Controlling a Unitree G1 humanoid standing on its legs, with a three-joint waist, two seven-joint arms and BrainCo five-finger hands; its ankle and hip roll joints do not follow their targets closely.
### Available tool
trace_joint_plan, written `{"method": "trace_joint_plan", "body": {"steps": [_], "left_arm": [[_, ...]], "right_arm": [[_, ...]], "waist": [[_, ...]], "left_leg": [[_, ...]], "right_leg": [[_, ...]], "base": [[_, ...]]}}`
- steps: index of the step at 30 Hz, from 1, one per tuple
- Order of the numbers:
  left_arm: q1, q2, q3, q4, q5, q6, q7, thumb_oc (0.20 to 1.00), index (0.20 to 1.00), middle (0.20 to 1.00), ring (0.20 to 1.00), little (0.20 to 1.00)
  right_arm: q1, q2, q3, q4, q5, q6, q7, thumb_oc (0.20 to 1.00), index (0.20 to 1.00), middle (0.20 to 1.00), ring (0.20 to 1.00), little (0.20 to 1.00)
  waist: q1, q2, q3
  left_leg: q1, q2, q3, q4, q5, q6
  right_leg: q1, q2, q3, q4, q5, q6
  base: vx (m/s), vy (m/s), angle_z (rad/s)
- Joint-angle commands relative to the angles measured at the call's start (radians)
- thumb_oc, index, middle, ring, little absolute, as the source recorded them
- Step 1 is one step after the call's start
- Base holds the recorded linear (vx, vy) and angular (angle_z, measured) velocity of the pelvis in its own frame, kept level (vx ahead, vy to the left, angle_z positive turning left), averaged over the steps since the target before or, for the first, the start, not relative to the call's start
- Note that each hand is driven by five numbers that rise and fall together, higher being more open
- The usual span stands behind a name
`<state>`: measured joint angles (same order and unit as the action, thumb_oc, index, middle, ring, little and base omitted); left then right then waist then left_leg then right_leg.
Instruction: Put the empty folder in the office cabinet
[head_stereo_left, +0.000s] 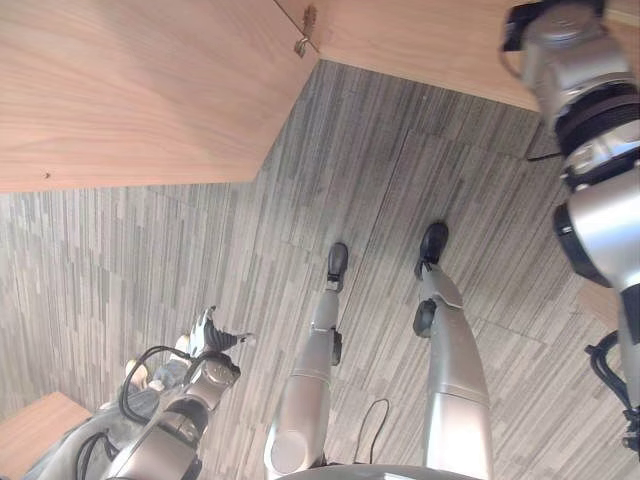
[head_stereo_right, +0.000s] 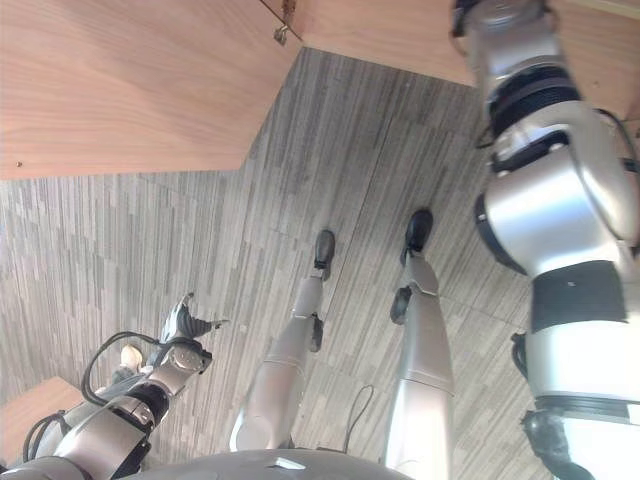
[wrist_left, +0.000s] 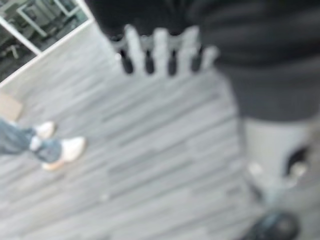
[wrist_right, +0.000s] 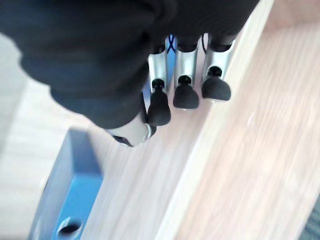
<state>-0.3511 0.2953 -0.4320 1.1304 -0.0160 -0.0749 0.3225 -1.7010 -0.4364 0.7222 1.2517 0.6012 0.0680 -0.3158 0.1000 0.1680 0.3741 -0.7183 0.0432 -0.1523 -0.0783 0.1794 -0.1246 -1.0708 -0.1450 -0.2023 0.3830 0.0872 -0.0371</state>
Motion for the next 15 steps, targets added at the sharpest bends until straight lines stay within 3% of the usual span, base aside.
{"method": "trace_joint_plan", "body": {"steps": [1, 3, 9, 14, 15], "left_arm": [[-0.021, 0.086, -0.028, 0.074, 0.0, 0.034, 0.005, 1.0, 1.0, 1.0, 1.0, 1.0], [-0.027, 0.088, -0.017, 0.094, -0.001, 0.042, 0.003, 1.0, 1.0, 1.0, 1.0, 1.0], [-0.039, 0.095, -0.004, 0.103, -0.003, 0.041, 0.003, 1.0, 1.0, 1.0, 1.0, 1.0], [-0.019, 0.086, -0.009, 0.1, -0.009, 0.042, 0.005, 1.0, 1.0, 1.0, 1.0, 1.0], [0.002, 0.078, -0.012, 0.089, -0.013, 0.035, 0.009, 1.0, 1.0, 1.0, 1.0, 1.0]], "right_arm": [[-0.017, 0.059, 0.048, -0.016, -0.012, -0.073, 0.005, 0.2, 0.2, 0.2, 0.2, 0.2], [-0.012, 0.094, 0.06, -0.049, -0.011, -0.093, 0.003, 0.2, 0.2, 0.2, 0.2, 0.2], [-0.027, 0.069, 0.041, -0.006, -0.042, -0.093, -0.011, 0.2, 0.2, 0.2, 0.2, 0.2], [-0.055, -0.004, -0.021, 0.103, -0.073, -0.078, -0.058, 0.2, 0.2, 0.2, 0.2, 0.2], [-0.077, -0.056, -0.039, 0.139, -0.089, -0.081, -0.095, 0.2, 0.2, 0.2, 0.2, 0.2]], "waist": [[0.021, -0.033, -0.008], [0.012, -0.041, -0.008], [0.0, -0.048, -0.013], [0.006, -0.041, -0.017], [0.012, -0.034, -0.017]], "left_leg": [[0.198, 0.101, 0.031, -0.009, -0.166, -0.097], [0.198, 0.1, 0.033, -0.009, -0.167, -0.097], [0.195, 0.1, 0.035, -0.009, -0.173, -0.098], [0.189, 0.098, 0.032, -0.009, -0.174, -0.097], [0.187, 0.096, 0.032, -0.009, -0.173, -0.096]], "right_leg": [[0.024, -0.016, 0.123, 0.039, -0.107, 0.149], [0.022, -0.014, 0.127, 0.038, -0.101, 0.148], [0.023, -0.014, 0.129, 0.029, -0.095, 0.151], [0.017, -0.01, 0.132, 0.029, -0.099, 0.154], [0.019, -0.012, 0.131, 0.026, -0.1, 0.158]], "base": [[0.0, 0.0, 0.0], [0.0, 0.015, 0.01], [0.0, 0.0, 0.0], [0.0, 0.0, 0.0], [0.0, 0.0, 0.0]]}}
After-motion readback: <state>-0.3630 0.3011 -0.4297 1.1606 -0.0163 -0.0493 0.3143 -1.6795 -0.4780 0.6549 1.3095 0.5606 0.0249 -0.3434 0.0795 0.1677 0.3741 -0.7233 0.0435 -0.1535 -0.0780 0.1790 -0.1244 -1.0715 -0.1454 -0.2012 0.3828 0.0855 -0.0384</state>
